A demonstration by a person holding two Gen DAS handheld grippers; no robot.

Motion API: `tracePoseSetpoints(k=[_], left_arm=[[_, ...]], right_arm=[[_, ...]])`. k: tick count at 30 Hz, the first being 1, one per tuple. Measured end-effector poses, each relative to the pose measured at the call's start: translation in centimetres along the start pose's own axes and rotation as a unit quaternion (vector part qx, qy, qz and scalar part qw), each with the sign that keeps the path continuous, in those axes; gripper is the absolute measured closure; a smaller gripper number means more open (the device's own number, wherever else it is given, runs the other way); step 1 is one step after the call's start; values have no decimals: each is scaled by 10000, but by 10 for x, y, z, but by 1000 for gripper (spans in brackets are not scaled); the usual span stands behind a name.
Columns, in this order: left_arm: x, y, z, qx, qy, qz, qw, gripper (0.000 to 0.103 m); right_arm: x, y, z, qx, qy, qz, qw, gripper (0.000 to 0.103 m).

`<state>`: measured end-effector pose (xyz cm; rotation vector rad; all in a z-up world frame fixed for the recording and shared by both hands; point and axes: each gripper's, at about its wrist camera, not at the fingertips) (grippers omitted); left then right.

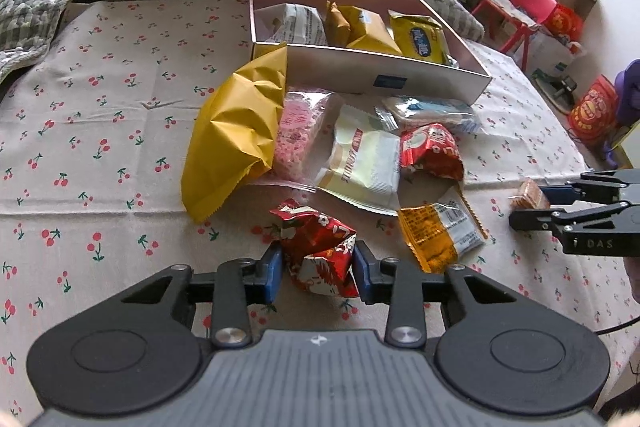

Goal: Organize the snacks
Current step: 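Grasp the red candy bag with the left tool while the right grasps the wafer cake, then lift the red candy bag and wafer cake and carry both over the box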

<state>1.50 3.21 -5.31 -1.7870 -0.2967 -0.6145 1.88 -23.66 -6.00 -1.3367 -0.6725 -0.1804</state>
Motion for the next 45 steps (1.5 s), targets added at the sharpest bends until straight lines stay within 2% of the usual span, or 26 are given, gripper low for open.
tracePoseSetpoints(k=[15, 25, 31, 40, 45], left_arm=[[12, -13, -26, -424, 336, -245, 9982, 70], [37, -20, -38, -425, 307, -619, 9967, 70], [57, -21, -35, -332, 179, -806, 9960, 70], [84, -14, -27, 6, -86, -1019, 9948, 70], [100, -1, -22, 349, -184, -1082, 9933, 70]], right_arm=[[14, -17, -4, -3, 241, -348, 9991, 61], [34, -29, -11, 40, 471, -672, 9966, 61], [49, -30, -13, 24, 651, -791, 9947, 61], [75, -27, -15, 30, 999, -957, 9904, 61], [91, -20, -22, 10, 1338, -1056, 9854, 61]])
Point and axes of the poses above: each gripper's, at about its wrist camera, not at the fingertips, and y roughly the way its jaws point, z to its left, x to its top, and after that the axes turned 1 degree about y, right-handed
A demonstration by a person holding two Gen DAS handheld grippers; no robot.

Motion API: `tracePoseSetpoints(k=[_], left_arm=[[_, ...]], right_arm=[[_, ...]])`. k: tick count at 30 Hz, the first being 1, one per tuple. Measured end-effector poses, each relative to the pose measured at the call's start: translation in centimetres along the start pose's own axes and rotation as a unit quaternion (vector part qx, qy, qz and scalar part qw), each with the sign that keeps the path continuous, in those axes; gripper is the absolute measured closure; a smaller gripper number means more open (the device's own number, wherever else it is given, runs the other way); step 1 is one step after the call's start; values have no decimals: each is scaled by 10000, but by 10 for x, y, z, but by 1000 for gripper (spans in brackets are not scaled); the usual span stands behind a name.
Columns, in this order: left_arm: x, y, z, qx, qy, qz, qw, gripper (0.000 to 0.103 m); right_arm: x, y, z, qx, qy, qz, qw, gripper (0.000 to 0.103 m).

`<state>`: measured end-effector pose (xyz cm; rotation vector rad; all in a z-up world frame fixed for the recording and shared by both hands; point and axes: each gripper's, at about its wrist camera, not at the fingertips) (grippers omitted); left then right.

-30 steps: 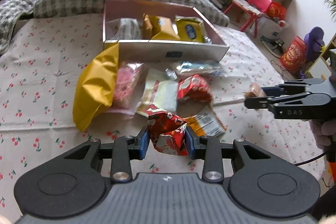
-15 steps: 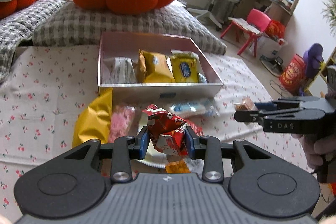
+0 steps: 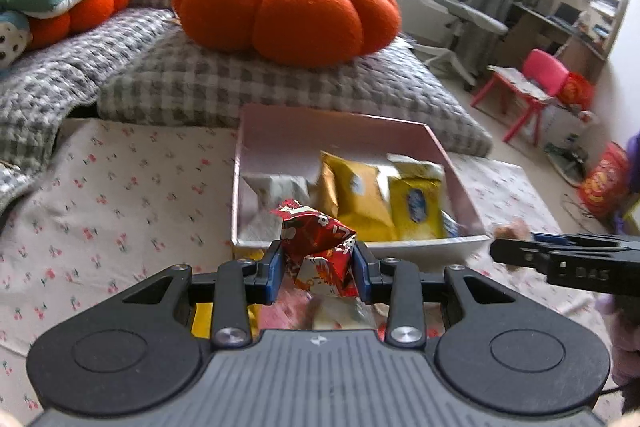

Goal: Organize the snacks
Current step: 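Lift the red candy bag and wafer cake and carry both over the box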

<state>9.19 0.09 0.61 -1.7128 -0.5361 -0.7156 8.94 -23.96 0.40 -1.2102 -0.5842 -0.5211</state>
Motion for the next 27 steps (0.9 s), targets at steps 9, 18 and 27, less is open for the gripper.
tracePoseSetpoints(k=[9, 18, 27], left_arm=[[15, 35, 9, 62, -469, 293, 9984, 70], [19, 55, 4, 129, -557, 463, 9973, 71], [18, 68, 14, 129, -772, 402, 9961, 71]], right_arm=[[20, 23, -10, 14, 670, -85, 9977, 61], [25, 50, -18, -45, 1115, 70, 9937, 61], [23, 62, -10, -17, 991, 192, 9949, 61]])
Point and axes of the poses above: each gripper's, at about its wrist camera, not at the fingertips, and y roughly the way its jaws point, z to its left, x to its top, and after that the axes turned 1 degree about y, right-handed
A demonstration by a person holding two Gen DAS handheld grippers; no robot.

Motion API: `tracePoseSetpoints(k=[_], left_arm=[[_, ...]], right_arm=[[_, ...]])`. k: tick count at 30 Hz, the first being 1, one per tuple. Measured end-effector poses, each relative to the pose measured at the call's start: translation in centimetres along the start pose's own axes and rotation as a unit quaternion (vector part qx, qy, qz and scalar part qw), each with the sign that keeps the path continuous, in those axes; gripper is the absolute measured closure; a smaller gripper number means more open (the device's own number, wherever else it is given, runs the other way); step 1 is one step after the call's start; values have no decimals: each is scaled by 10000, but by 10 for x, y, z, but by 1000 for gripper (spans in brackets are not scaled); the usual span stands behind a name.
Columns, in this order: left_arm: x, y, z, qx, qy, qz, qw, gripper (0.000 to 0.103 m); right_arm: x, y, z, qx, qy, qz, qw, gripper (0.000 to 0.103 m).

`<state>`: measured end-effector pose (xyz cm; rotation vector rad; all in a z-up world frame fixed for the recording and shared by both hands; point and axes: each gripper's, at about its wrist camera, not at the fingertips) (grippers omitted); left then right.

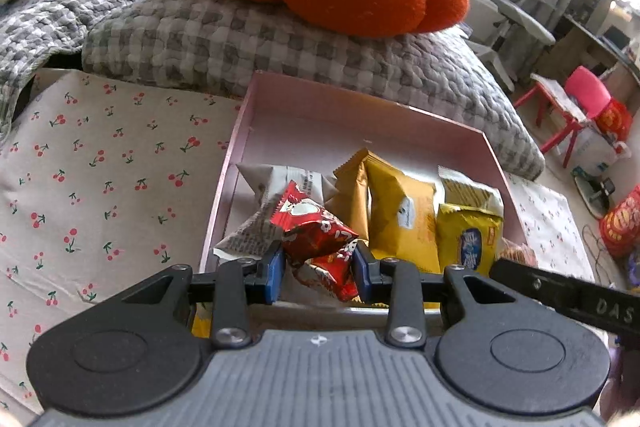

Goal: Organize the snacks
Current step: 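Lift the red candy bag and wafer cake and carry both over the box, then open both grippers to drop the candy bag and wafer cake into the box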

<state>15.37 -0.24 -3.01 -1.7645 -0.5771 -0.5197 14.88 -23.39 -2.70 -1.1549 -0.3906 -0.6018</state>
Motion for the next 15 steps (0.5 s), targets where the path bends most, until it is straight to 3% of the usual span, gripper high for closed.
tracePoseSetpoints(k=[15], left_arm=[[3, -5, 5, 2, 175, -285, 9994, 70]], right_arm=[[-4, 8, 9, -237, -245, -169, 9993, 61]])
Point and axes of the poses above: each gripper's, at about its wrist camera, not at the fingertips, and y roughly the way its jaws point, z to its left, x to its top, and after that the axes turned 1 degree about y, right-handed
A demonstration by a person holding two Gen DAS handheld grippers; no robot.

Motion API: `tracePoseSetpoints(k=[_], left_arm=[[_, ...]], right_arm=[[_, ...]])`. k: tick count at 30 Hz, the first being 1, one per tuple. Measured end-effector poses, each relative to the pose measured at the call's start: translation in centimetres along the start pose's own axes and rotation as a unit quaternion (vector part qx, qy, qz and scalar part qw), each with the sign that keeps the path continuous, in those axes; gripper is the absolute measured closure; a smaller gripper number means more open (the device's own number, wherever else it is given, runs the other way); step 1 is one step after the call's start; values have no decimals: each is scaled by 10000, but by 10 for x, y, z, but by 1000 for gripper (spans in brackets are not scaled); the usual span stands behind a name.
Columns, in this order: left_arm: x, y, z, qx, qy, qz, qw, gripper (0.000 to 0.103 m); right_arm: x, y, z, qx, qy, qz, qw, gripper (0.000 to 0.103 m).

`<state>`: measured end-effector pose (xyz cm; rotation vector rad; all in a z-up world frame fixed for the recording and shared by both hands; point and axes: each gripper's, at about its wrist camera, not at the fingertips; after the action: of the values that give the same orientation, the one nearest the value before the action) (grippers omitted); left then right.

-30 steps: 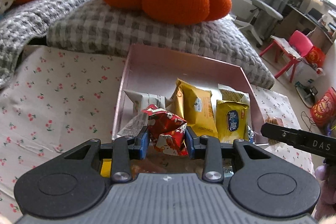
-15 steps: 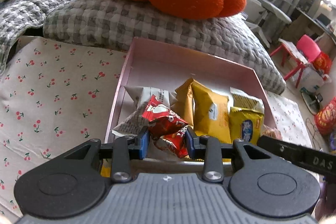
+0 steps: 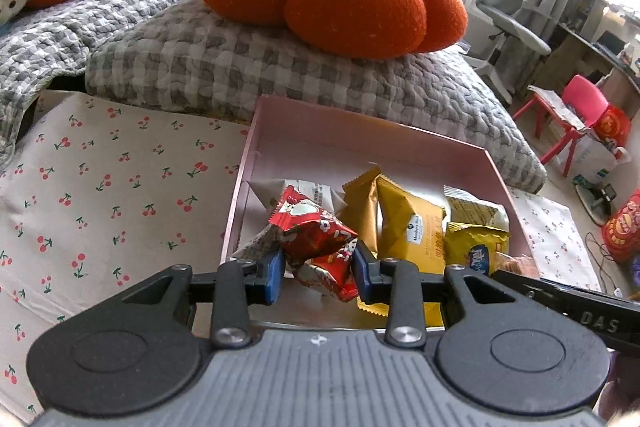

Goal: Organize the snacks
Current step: 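Open both grippers to drop the candy bag and wafer cake into the box, then move both open tools back toward the remaining snacks on the sheet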

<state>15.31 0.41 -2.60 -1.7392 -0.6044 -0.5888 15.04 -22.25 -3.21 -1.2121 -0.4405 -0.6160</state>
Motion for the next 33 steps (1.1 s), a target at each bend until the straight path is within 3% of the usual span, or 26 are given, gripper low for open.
tracePoseSetpoints(k=[7, 9, 15, 23, 33], left_arm=[[1, -6, -4, -78, 170, 11, 9998, 64], [2, -8, -6, -144, 194, 2, 9997, 58], [1, -18, -11, -99, 466, -67, 9988, 43], [-5, -34, -13, 9, 723, -95, 9973, 18], [-16, -55, -3, 161, 948, -23, 9954, 5]], right_arm=[[1, 0, 2, 3, 14, -66, 10000, 55], [1, -2, 1, 10, 76, -67, 9999, 44], [7, -17, -2, 118, 194, -274, 9994, 31], [10, -31, -7, 117, 184, -310, 9993, 25], [-2, -52, 2, 76, -209, -159, 9996, 16]])
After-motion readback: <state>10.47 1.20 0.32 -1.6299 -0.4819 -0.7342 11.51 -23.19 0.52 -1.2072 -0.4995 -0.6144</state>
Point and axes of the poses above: each gripper's, at about its wrist camera, not at the fingertips, and y roughly the way its jaws point, z to its left, x to its top, and after that the axes turned 1 degree about y, right-handed
